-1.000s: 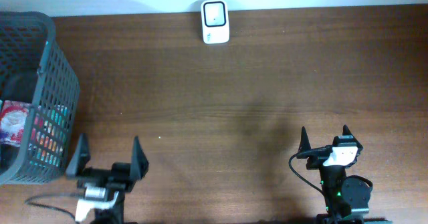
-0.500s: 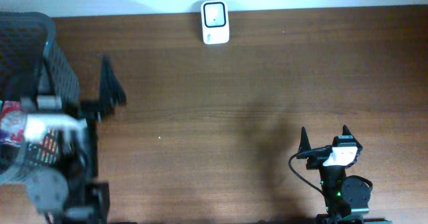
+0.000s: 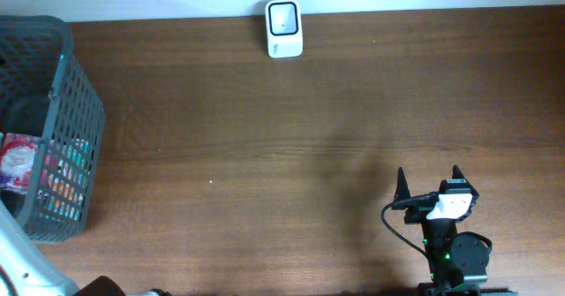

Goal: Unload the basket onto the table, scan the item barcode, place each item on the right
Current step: 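Reach into the basket and grasp the pink-purple wipes pack with left gripper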

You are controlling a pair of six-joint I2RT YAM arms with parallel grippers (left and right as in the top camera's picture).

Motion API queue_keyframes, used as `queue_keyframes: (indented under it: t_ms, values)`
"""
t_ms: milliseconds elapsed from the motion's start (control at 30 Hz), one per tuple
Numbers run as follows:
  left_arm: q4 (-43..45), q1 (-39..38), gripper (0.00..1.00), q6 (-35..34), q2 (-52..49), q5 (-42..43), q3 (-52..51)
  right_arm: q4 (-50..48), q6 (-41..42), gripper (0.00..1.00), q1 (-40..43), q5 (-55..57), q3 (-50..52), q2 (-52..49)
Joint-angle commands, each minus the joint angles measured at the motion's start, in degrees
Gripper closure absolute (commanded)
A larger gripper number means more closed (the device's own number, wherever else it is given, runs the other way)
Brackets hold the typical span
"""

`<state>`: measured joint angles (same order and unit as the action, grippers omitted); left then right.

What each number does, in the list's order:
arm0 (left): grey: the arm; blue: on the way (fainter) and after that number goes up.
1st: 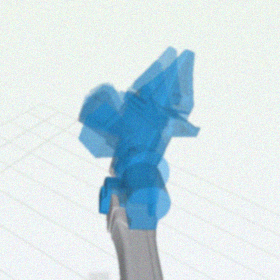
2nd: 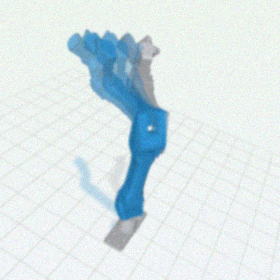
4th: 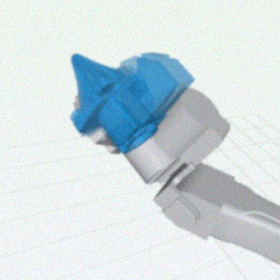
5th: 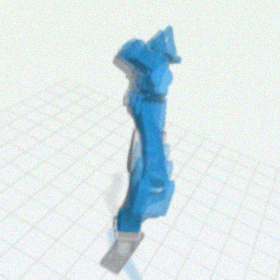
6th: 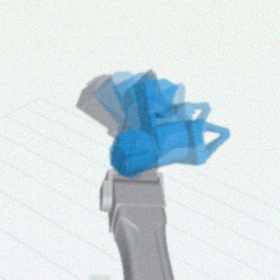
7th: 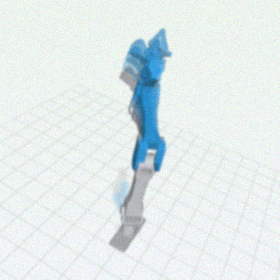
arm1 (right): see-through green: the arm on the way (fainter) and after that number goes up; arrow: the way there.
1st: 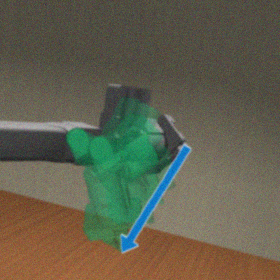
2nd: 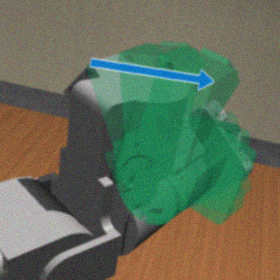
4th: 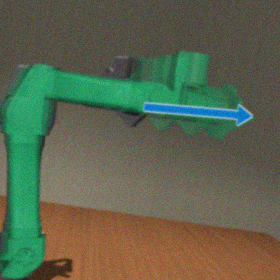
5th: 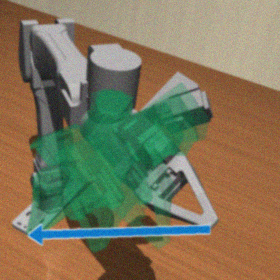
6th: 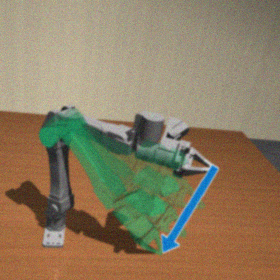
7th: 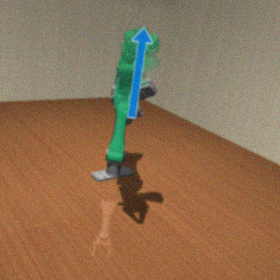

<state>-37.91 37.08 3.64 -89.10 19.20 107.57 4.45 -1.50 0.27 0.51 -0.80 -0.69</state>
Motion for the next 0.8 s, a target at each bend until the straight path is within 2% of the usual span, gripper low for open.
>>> queue_keyframes:
  t_ms: [0,100,200,333,567,767]
  values:
    - [0.3,0.9,0.01,-0.3,0.3,-0.3,1.6,0.2,0.4,0.01,-0.3,0.1,0.5,0.3]
    - [-5.0,0.9,0.01,-0.4,-4.5,-6.9,6.3,0.2,0.4,0.01,-0.3,0.1,0.5,0.3]
    - [-14.5,1.3,0.01,1.7,-12.4,-8.7,12.5,0.2,0.4,0.01,-0.3,0.1,0.5,0.3]
    - [-20.1,1.6,0.01,2.5,-16.3,-9.2,12.5,0.2,0.4,0.01,-0.3,0.1,0.5,0.3]
    - [-22.6,1.8,0.01,2.4,-19.7,-16.5,12.4,0.2,0.4,0.01,-0.3,0.1,0.5,0.3]
    - [-25.2,1.7,0.01,2.0,-26.2,-16.5,12.3,0.2,0.4,0.01,-0.3,0.1,0.5,0.3]
